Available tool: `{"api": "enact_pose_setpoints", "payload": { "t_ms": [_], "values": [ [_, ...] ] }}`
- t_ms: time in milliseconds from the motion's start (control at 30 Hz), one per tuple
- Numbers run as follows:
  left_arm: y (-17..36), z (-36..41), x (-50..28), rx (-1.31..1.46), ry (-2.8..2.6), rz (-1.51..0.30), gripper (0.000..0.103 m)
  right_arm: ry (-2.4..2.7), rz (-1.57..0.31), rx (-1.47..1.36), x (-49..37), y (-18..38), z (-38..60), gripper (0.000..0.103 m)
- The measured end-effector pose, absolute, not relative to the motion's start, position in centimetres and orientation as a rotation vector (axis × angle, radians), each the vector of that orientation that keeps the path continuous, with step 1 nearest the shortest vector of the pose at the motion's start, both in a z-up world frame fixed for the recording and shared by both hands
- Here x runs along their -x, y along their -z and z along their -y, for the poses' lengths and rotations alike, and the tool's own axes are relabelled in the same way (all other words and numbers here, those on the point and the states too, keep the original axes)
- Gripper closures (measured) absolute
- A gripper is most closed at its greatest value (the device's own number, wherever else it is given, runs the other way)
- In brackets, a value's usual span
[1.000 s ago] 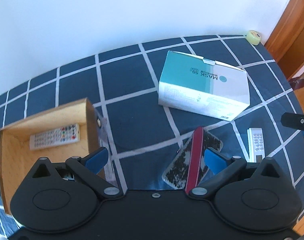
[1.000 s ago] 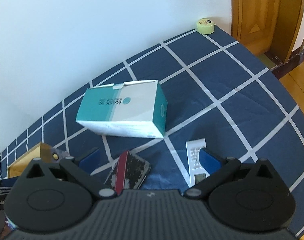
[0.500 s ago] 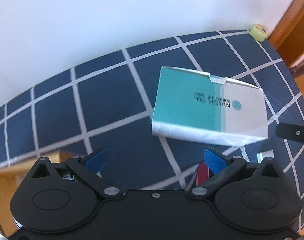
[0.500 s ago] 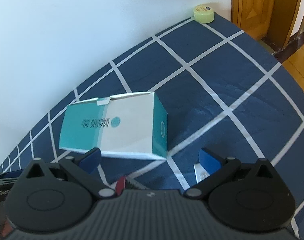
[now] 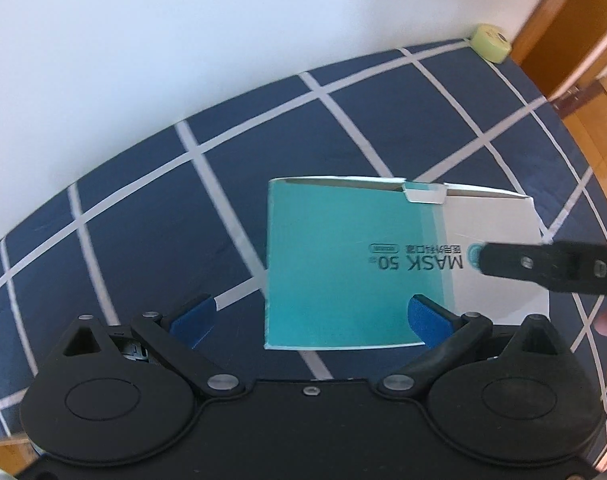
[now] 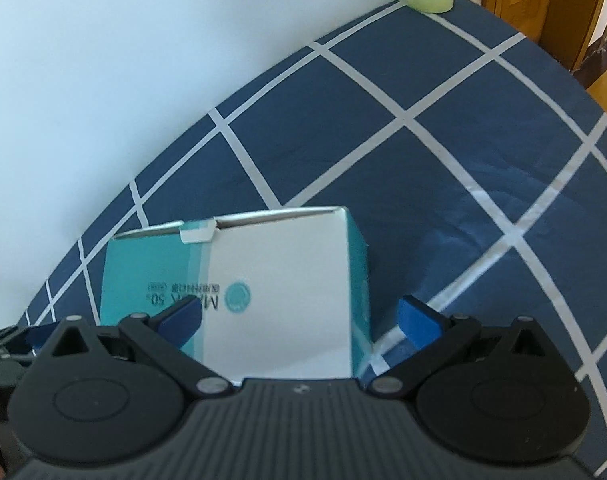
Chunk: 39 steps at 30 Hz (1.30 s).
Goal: Organize objects
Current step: 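Close the right gripper on the teal-and-white MASK box, then carry the MASK box with the right gripper into the cardboard box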
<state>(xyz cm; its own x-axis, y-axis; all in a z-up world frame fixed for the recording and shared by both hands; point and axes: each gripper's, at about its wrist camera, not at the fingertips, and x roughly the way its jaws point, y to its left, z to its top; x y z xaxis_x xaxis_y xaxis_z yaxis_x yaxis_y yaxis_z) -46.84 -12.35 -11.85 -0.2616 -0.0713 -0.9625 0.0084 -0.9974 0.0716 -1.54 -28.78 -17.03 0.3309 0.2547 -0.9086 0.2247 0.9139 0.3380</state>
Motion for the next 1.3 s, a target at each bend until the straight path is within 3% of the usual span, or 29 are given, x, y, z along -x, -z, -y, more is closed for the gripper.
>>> {"api": "enact_pose_setpoints", "payload": {
  "t_ms": [833,1300],
  "values": [
    [13.7,11.2,48.2,-1.916,2.463,-0.017,0.003,-0.039,-1.284,-0.398,-0.2,18.9,27.0,0.004],
    [10.2,9.7,45.6,-1.83,2.48,-0.015,0.006,-0.087,-1.235,-0.372,1.6,16.0,27.1,0.006]
  ]
}}
